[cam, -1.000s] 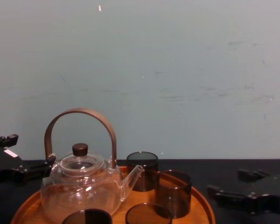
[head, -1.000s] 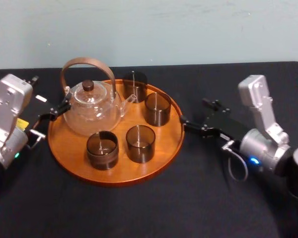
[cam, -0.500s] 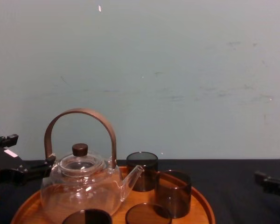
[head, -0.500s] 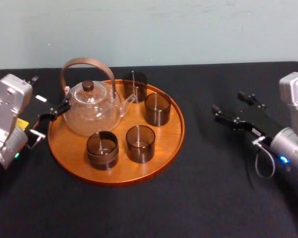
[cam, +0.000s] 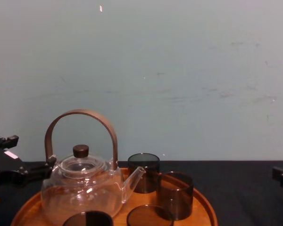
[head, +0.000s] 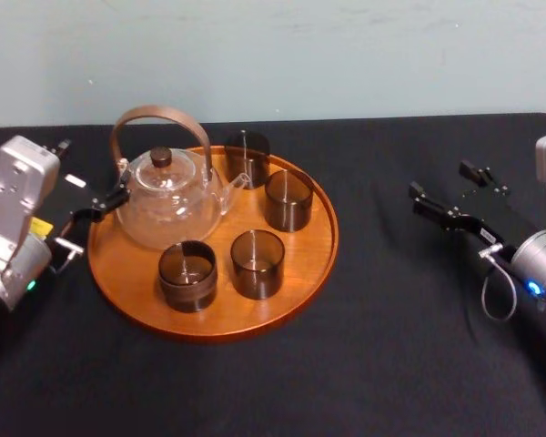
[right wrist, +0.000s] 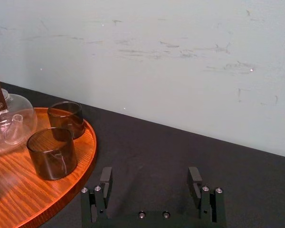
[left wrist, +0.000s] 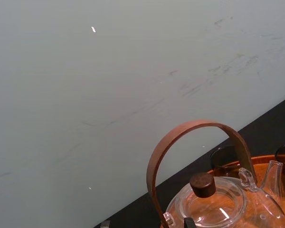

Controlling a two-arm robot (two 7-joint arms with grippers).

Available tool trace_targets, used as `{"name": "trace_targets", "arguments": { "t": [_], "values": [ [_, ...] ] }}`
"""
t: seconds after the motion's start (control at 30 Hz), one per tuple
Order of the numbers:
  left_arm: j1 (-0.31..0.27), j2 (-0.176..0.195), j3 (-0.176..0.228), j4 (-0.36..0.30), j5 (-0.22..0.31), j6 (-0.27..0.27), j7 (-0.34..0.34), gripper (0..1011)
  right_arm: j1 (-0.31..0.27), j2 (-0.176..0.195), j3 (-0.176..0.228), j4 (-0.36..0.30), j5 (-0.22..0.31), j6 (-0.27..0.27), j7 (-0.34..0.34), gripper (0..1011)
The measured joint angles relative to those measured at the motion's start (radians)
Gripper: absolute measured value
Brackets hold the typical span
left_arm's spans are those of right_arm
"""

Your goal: Pick up the glass from the table and place it on the tray.

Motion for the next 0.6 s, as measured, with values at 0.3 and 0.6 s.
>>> {"name": "trace_targets", "arguments": {
  "t": [0.3, 0.6],
  "values": [
    [0.0, 0.0, 0.0, 0.0, 0.0, 0.0, 0.0, 1010, 0.001, 0.001, -0.004, 0.0, -0.001, 0.001, 0.003, 1002],
    [0.0, 0.0, 0.0, 0.0, 0.0, 0.0, 0.0, 1009, 0.002, 0.001, -0.006, 0.0, -0.001, 0.002, 0.005, 1002]
  ]
}}
